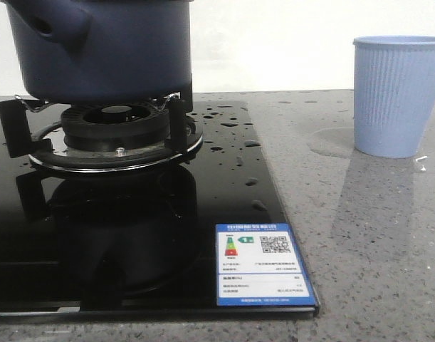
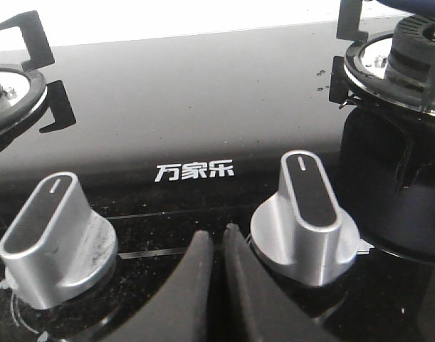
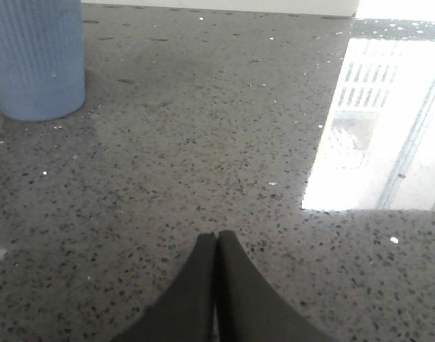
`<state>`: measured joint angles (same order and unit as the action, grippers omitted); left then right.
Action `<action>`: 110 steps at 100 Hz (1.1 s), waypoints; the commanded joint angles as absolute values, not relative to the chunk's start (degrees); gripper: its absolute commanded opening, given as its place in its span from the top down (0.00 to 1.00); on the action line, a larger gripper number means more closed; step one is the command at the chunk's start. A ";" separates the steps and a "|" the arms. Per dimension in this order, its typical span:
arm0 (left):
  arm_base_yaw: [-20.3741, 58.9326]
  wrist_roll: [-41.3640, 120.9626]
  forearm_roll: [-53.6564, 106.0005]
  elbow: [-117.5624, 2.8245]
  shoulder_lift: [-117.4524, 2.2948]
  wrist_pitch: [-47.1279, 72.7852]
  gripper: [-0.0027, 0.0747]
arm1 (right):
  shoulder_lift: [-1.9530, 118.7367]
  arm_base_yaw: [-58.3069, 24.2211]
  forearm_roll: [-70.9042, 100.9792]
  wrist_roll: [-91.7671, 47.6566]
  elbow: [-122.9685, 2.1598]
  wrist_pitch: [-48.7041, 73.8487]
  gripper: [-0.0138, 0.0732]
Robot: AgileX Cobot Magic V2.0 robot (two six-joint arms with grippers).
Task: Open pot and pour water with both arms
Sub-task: 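Reach the left gripper to the pot lid's blue knob and grasp it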
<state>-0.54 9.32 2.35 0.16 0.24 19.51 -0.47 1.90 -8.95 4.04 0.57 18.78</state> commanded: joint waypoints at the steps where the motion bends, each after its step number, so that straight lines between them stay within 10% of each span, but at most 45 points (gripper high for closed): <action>1: -0.65 8.75 3.23 1.76 1.61 17.56 0.99 | -1.59 2.28 -8.83 3.59 1.30 17.61 0.93; 79: -0.65 8.75 3.13 1.76 1.61 17.56 0.99 | -1.59 2.28 -9.15 3.59 1.30 17.16 0.93; 110: -0.65 8.37 15.87 1.76 1.61 8.60 0.99 | -1.59 2.28 8.59 9.76 1.30 -8.65 0.93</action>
<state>-0.54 9.32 6.37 0.16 0.24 17.54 -0.47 1.90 0.00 7.94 0.57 3.60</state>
